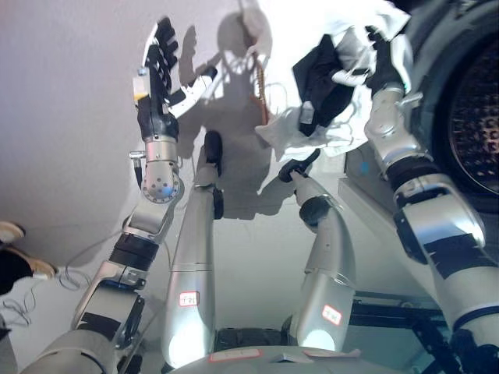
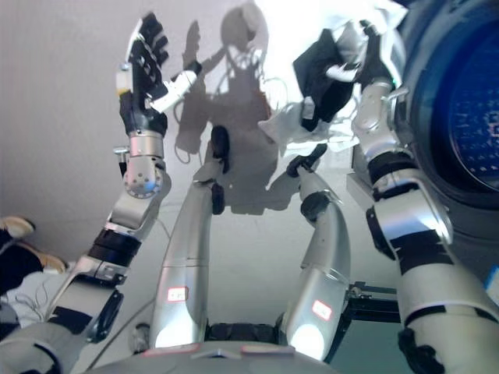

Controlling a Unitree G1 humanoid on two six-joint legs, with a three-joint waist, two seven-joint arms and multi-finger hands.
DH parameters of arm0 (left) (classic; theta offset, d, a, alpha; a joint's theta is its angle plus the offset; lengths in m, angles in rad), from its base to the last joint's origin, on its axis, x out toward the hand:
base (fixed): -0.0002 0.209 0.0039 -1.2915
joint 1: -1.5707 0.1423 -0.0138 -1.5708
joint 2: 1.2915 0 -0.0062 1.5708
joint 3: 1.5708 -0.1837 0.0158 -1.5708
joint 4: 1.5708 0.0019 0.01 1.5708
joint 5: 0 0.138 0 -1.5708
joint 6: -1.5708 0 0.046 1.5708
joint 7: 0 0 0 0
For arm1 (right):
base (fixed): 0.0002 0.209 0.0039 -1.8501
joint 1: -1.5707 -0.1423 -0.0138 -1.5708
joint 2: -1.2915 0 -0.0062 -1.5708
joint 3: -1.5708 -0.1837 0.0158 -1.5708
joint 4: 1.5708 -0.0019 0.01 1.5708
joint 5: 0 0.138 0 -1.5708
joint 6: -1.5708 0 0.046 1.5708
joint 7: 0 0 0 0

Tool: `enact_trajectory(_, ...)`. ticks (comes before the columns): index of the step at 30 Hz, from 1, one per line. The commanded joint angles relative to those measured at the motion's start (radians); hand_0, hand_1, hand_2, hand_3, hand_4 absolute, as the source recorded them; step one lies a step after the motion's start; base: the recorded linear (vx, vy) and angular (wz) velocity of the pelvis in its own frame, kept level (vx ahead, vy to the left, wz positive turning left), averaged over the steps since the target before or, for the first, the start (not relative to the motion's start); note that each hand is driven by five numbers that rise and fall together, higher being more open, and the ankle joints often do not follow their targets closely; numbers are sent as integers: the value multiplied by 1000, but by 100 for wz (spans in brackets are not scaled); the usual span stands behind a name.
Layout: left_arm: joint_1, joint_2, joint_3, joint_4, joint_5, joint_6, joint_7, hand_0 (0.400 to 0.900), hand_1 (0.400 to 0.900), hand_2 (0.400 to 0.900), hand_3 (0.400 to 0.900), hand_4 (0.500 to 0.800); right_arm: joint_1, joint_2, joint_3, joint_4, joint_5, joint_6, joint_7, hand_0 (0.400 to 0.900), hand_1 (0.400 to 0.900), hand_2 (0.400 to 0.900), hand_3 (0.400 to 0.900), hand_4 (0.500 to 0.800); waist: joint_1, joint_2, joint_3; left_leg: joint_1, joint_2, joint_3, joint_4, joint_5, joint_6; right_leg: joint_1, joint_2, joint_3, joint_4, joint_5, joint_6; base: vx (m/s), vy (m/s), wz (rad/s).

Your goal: Put the clothes in the basket into the washing machine.

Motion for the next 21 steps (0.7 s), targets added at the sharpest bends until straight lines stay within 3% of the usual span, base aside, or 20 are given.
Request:
enact_trajectory(1,8,-12,-18,-207,80,-131,58,900,900,900,900,800,-93,-138,101,35,-96,-4,-149,900,900,900,900,800,14,75,-50,-1,-45,-21,-60,-105,25,-239,-79,55,167,-17,215,-40,11,15)
enact_trajectory(6,-10,8,-34,-267,65,-142,78,900,900,900,900,800,-125,-196,139,78,-113,6,-163,900,900,900,900,800,24,108,-50,-145,-65,-23,72,-131,28,-389,-125,104,319,-86,181,-43,33,11)
enact_trajectory(8,-11,16,-35,-288,40,-148,89,900,900,900,900,800,-130,-201,139,144,-101,34,-155,900,900,900,900,800,28,131,-50,-222,-78,-19,153,-149,36,-471,-143,136,421,-137,146,-62,53,-1)
enact_trajectory(15,48,8,-22,-317,18,-140,111,900,900,900,900,800,-32,-91,95,239,-103,84,-107,900,900,900,900,800,39,223,-50,-301,-69,-74,293,-187,62,-472,-146,82,518,-193,110,-14,89,-23)
enact_trajectory(21,120,19,-1,-311,-18,-142,94,900,900,900,900,800,31,-44,72,234,-86,86,-29,900,900,900,900,800,48,252,-50,-303,-66,-96,355,-202,79,-472,-148,92,553,-199,91,-17,42,-13)
